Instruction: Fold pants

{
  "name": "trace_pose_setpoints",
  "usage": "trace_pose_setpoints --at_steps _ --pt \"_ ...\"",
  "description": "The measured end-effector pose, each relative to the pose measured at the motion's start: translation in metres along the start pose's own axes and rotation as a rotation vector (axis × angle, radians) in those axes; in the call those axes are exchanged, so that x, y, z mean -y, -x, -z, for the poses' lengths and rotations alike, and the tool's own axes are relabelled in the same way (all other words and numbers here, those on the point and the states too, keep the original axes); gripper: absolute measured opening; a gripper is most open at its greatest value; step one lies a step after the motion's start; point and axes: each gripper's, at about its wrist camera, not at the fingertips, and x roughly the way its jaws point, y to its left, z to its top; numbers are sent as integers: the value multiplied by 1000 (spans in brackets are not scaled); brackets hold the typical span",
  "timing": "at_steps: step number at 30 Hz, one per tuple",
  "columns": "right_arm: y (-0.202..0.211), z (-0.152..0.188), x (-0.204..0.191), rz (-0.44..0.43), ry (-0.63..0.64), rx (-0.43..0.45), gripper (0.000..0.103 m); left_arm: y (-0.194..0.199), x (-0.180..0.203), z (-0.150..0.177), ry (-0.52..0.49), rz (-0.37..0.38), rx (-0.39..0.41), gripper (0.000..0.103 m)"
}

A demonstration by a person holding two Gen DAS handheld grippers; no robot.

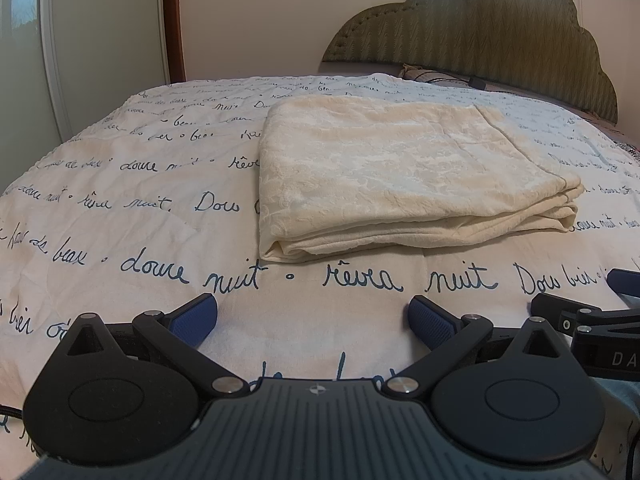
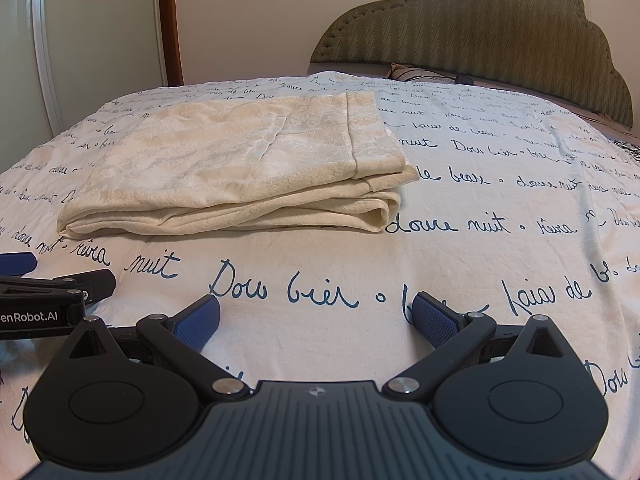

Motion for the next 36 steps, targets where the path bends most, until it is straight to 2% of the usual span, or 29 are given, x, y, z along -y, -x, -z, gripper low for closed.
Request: trace_pose_setpoints --at_steps 36 --pt "-1 -1 -2 11 12 -11 103 0 -1 -1 5 4 -3 103"
